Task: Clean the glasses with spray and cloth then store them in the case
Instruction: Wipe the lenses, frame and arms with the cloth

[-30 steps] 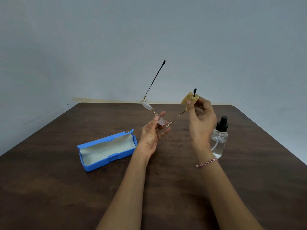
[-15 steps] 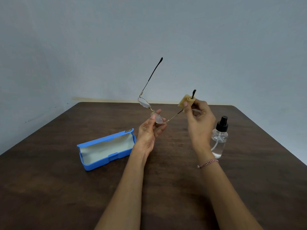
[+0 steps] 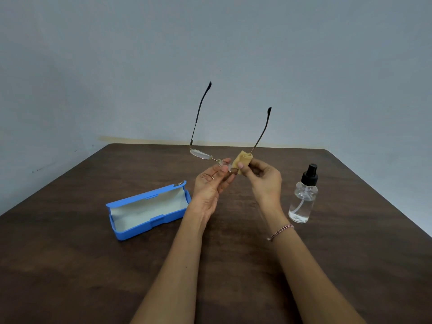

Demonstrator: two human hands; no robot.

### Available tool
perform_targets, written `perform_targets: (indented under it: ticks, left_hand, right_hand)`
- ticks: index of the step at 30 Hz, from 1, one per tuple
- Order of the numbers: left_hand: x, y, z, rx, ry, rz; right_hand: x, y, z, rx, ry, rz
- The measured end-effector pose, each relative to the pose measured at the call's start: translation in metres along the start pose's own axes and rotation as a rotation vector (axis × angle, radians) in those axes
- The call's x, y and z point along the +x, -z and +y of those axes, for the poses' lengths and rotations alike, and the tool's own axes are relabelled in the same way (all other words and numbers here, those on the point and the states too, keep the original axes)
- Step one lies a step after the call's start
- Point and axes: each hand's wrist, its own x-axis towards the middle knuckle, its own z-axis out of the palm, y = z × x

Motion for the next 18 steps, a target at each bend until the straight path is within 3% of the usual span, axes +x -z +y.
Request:
perform_targets:
  ticks: [3,9,15,18]
  left_hand:
    - [-0.001,0.000,0.000,0.019,-0.007,0.010]
    - [-0.002,-0.004,-0.004,0.043,-0.002,-0.017]
    - [-0.001,-0.003,-0.003,0.002,-0.017,-0.003]
    - [-0.002,-0.005,-0.004,0.021,-0.015,-0.013]
  right_hand:
    - [-0.001,-0.001,0.000,0.014,-0.036,-0.009]
    - [0.001,0.005,-0.010,0.130,0.026,0.173]
    - [-0.004,0.002,-0.003,0.073,-0.056,-0.012]
    - [-0.001,0.005,-0.005,0.068,-0.016,0.065]
